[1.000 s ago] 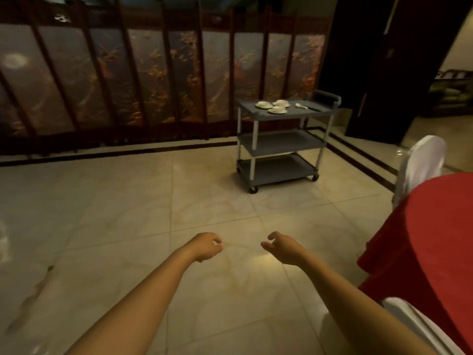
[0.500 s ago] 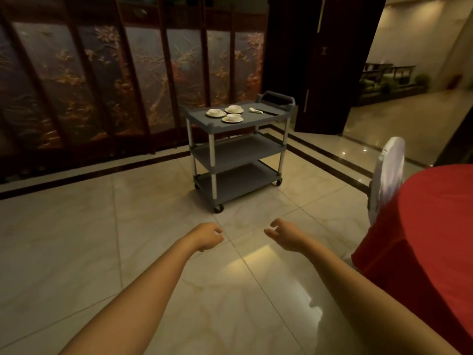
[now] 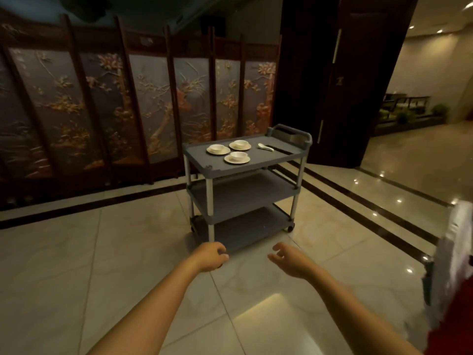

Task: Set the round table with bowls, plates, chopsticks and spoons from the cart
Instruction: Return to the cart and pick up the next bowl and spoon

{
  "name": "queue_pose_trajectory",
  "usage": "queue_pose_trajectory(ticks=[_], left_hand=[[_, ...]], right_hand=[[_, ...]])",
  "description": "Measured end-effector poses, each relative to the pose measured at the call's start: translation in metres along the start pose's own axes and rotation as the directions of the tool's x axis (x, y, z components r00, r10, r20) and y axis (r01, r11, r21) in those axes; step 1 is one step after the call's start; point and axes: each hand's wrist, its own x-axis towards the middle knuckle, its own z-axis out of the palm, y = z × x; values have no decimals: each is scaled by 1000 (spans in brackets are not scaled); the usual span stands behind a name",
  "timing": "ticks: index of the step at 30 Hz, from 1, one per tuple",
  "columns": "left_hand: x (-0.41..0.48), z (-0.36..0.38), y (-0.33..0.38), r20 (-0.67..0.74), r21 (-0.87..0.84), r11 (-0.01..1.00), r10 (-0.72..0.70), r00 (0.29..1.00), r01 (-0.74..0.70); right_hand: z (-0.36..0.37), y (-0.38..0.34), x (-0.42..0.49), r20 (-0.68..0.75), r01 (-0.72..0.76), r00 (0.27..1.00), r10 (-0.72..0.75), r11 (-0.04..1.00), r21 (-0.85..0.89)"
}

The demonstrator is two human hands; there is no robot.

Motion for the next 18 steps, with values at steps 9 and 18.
queue_pose_trajectory(ticks=[9, 18], left_hand=[[182, -67, 32, -48, -28, 1000, -11, 999, 10], [393, -145, 46, -130, -99, 994, -53, 990, 41]], right_hand=[[-67, -3, 180, 6, -19, 1000, 18, 998, 63], [-133, -22, 387, 14, 10, 1000, -11, 997, 73]])
